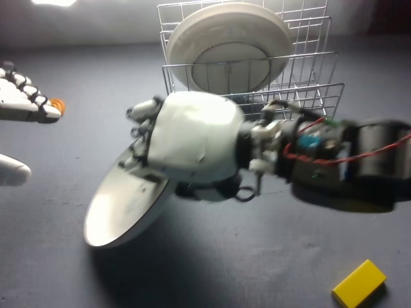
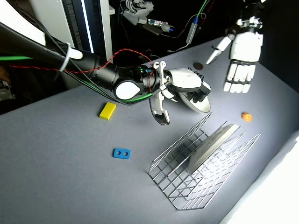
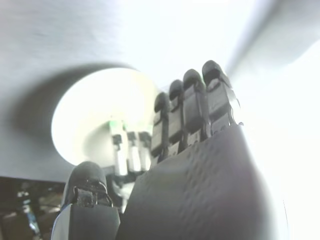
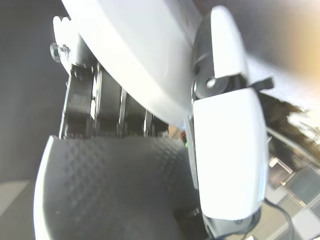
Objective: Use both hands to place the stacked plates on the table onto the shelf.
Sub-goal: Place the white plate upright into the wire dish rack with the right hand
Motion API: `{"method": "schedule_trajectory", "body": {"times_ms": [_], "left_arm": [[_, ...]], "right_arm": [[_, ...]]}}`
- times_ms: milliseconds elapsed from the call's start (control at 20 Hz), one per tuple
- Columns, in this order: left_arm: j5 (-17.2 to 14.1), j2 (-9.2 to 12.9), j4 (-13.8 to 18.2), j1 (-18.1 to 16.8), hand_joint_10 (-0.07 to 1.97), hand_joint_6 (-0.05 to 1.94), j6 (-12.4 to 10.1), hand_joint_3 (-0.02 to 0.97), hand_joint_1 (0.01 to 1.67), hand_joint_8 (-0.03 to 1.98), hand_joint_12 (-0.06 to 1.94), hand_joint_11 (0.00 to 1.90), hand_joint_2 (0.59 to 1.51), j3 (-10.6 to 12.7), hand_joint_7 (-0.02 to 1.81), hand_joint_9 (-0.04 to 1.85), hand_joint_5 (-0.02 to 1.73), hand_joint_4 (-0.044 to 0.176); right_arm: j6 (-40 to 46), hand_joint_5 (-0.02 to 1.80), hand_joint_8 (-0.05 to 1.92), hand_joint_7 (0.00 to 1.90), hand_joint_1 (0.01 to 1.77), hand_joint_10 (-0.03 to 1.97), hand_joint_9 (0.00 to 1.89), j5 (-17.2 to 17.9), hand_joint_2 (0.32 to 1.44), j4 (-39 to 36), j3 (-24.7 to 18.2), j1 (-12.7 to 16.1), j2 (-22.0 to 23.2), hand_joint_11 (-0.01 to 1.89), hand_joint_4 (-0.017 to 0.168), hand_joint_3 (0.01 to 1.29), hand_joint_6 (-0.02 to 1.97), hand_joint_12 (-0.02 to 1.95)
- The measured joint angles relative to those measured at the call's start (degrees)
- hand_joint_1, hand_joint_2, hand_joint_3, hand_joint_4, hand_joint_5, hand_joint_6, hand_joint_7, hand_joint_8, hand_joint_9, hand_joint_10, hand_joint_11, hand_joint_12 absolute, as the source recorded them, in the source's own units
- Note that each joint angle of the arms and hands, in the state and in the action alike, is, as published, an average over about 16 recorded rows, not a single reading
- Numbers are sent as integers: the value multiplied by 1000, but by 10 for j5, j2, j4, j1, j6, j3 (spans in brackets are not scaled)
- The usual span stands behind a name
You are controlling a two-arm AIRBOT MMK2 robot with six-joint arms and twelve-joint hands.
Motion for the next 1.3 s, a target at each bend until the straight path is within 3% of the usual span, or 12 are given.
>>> {"method": "schedule_trajectory", "body": {"times_ms": [350,600,950,1300], "left_arm": [[-41,6,70,-60,7,4,0,10,22,-2,231,19,1143,27,203,170,214,5],[-89,7,122,-85,7,4,2,9,22,-1,224,21,1140,47,208,174,218,4],[-187,8,195,-128,7,4,6,10,21,-2,208,21,1137,65,212,173,223,4],[-290,7,266,-190,7,4,10,10,21,-2,204,18,1137,60,219,176,228,4]], "right_arm": [[108,838,1044,950,1157,871,830,-1,1029,-33,-64,27,104,482,21,11,1133,1467],[228,861,1040,952,1165,876,835,6,1029,-68,-91,53,173,490,20,11,1165,1470],[433,870,1032,961,1168,876,851,-7,1029,-103,-83,102,230,526,20,11,1145,1461],[572,878,1014,974,1180,856,873,-42,1028,-105,-48,140,245,548,19,11,1119,1448]]}}
